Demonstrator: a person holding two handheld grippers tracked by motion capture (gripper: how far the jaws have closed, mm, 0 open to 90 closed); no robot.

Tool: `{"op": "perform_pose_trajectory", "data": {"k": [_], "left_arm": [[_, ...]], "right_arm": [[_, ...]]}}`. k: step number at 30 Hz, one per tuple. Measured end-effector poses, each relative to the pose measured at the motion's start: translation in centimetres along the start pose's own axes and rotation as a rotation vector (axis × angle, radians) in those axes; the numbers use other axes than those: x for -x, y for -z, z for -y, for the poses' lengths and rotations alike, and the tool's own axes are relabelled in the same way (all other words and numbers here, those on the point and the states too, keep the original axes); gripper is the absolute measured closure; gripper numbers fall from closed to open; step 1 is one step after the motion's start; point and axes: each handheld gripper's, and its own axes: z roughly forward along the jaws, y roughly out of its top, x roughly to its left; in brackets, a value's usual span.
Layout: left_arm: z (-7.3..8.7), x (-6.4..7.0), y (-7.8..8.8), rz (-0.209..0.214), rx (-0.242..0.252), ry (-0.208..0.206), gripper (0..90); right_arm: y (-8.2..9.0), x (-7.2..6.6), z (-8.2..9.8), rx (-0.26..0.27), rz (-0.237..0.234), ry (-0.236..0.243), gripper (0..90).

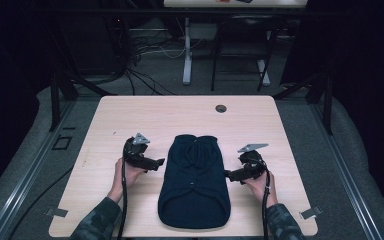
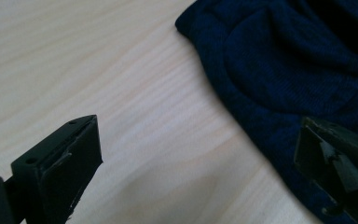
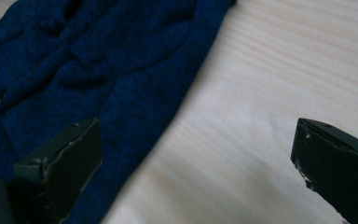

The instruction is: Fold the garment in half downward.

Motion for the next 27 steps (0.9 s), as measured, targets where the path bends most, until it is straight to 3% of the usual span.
{"op": "perform_pose_trajectory", "data": {"k": [5, 8, 15, 20, 27], "left_arm": [[-1.2, 0.2, -0.2, 0.014, 0.012, -0.014, 1.6], [-1.7, 0.1, -1.0, 0.037, 0.007, -0.002, 1.5], [-3.4, 0.1, -3.4, 0.087, -0.039, 0.025, 0.7], [-4.6, 0.2, -4.9, 0.094, -0.072, 0.028, 1.1], [-5.6, 0.4, -6.8, 0.131, -0.111, 0.084, 1.2]], "right_arm": [[-0.7, -0.1, -2.0, -0.007, 0.006, 0.017, 2.3], [-1.3, -0.1, -3.0, -0.020, 0.007, 0.034, 3.9], [-3.2, -0.5, -5.7, -0.043, -0.003, 0.046, 4.8], [-4.5, -0.8, -7.6, -0.059, 0.010, 0.061, 6.7], [-5.9, -0.7, -8.9, -0.067, 0.020, 0.043, 7.9]]}}
